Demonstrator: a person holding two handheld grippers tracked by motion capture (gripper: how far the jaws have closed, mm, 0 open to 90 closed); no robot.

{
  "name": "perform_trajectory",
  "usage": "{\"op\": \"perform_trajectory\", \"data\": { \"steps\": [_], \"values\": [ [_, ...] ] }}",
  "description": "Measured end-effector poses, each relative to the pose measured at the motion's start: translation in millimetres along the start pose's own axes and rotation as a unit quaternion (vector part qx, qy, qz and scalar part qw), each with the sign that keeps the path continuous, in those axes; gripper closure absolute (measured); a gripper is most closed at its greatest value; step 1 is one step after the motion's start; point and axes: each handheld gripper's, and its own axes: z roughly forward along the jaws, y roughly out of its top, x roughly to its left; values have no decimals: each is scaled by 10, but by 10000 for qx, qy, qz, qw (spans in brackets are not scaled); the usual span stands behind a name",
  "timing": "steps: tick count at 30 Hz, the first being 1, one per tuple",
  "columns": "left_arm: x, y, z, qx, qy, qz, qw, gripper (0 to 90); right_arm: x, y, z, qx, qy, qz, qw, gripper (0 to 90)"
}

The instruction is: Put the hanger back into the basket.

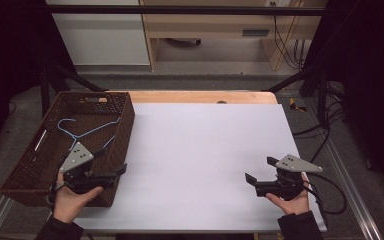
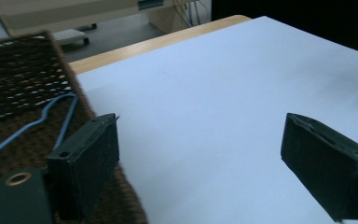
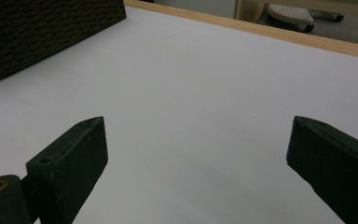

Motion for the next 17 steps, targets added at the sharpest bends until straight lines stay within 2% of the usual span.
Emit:
{"op": "perform_trajectory", "data": {
  "steps": [7, 11, 17],
  "values": [
    [-136, -140, 100, 15, -354, 69, 9993, 97, -9, -10, -15, -57, 41, 58, 10000, 58],
    [-156, -220, 156, 63, -447, 39, 9990, 97, -14, -14, -25, -103, 67, 90, 9999, 58],
    [-153, -242, 176, 71, -440, 40, 9990, 96, -25, -18, -45, -129, 62, 100, 9998, 58]
  ]
}}
